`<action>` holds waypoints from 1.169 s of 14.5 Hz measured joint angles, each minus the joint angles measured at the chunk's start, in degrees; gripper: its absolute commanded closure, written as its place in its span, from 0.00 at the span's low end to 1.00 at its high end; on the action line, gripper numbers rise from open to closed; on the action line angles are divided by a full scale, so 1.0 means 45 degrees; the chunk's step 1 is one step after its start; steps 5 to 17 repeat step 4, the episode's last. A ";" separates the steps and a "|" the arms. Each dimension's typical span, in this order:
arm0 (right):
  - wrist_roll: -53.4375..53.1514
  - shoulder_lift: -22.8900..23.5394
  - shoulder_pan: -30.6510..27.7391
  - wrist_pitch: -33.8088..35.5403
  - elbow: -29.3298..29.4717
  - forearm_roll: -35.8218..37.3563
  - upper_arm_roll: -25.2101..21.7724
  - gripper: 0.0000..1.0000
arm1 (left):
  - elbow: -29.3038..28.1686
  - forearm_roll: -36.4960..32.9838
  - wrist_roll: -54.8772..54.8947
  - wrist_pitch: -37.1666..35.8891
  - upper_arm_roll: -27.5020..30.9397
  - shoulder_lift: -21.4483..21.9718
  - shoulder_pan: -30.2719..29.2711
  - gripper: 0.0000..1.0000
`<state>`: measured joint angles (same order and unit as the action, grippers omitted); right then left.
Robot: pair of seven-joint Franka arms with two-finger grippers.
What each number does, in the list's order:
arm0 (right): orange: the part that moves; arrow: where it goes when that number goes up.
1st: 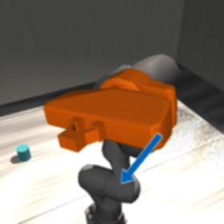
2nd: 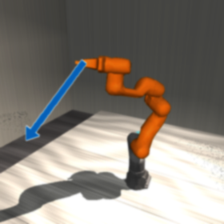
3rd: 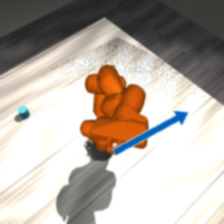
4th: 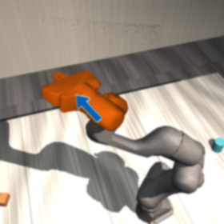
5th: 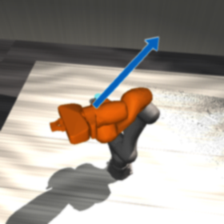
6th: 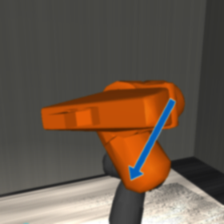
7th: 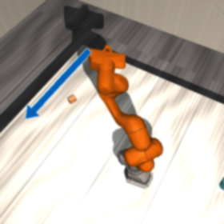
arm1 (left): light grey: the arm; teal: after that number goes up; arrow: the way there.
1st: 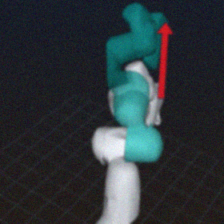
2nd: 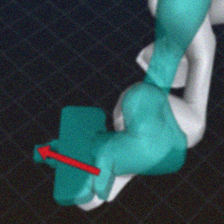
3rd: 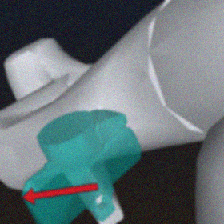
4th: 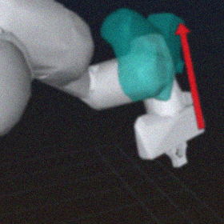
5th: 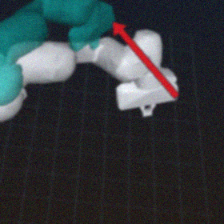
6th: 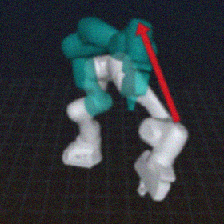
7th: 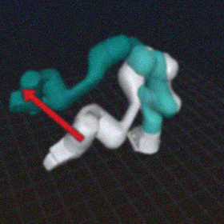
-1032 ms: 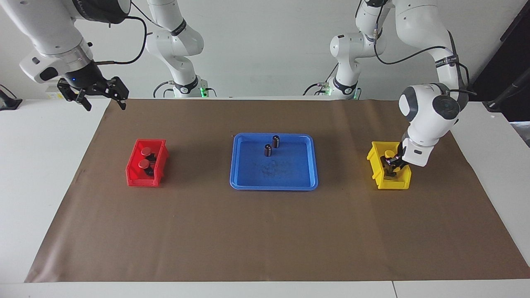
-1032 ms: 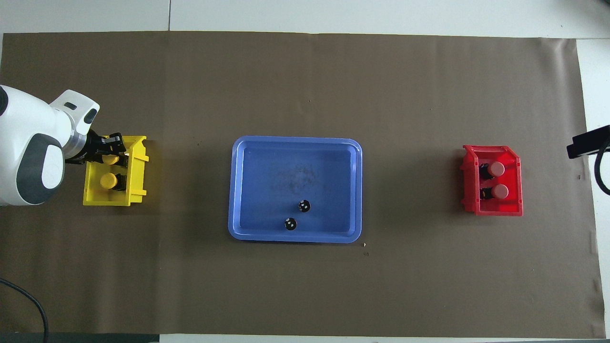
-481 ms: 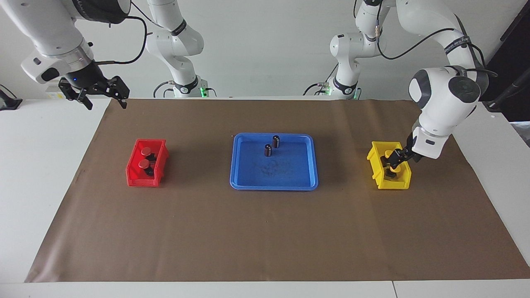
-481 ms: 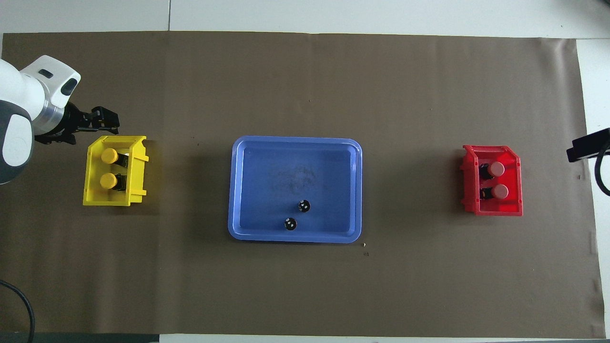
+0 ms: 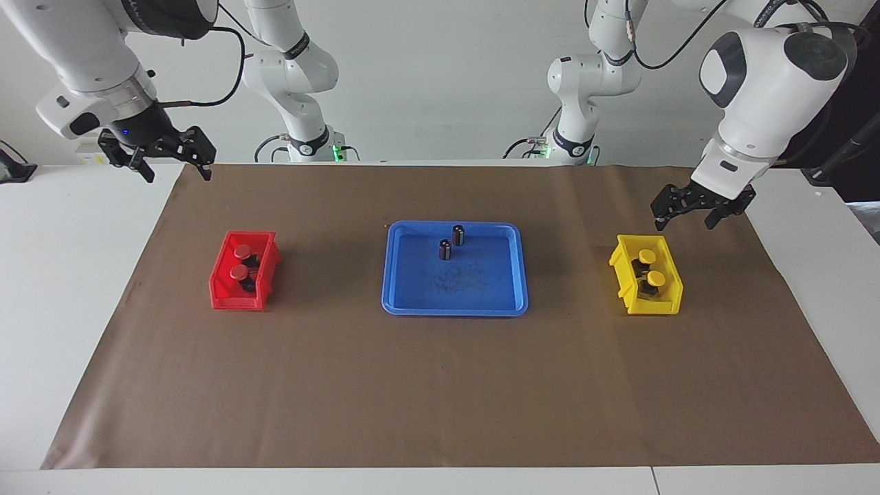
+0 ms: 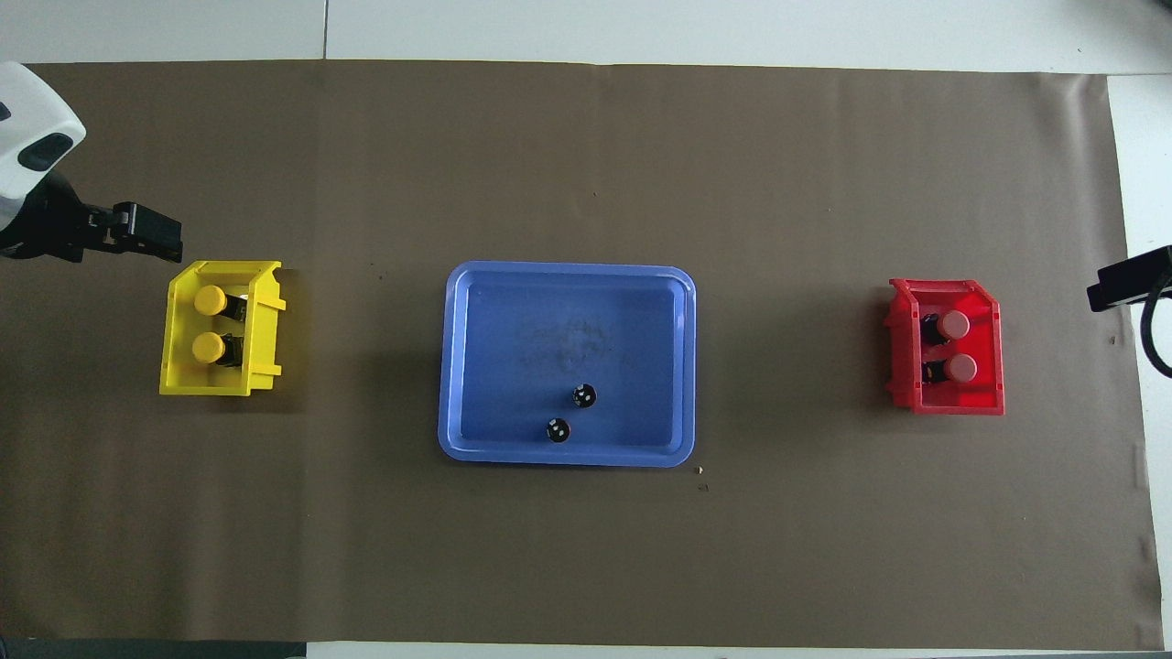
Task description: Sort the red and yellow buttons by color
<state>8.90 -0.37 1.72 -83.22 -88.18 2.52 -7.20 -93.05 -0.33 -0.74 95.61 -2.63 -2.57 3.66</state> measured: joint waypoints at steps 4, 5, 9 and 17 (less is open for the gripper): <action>0.0000 0.0000 0.0000 0.0000 0.0000 0.0000 0.0000 0.00 | 0.1196 0.0372 0.0573 -0.1406 0.0091 0.0241 -0.0037 0.00; 0.0000 0.0000 0.0000 0.0000 0.0000 0.0000 0.0000 0.00 | 0.1196 0.0372 0.0573 -0.1406 0.0091 0.0241 -0.0037 0.00; 0.0000 0.0000 0.0000 0.0000 0.0000 0.0000 0.0000 0.00 | 0.1196 0.0372 0.0573 -0.1406 0.0091 0.0241 -0.0037 0.00; 0.0000 0.0000 0.0000 0.0000 0.0000 0.0000 0.0000 0.00 | 0.1196 0.0372 0.0573 -0.1406 0.0091 0.0241 -0.0037 0.00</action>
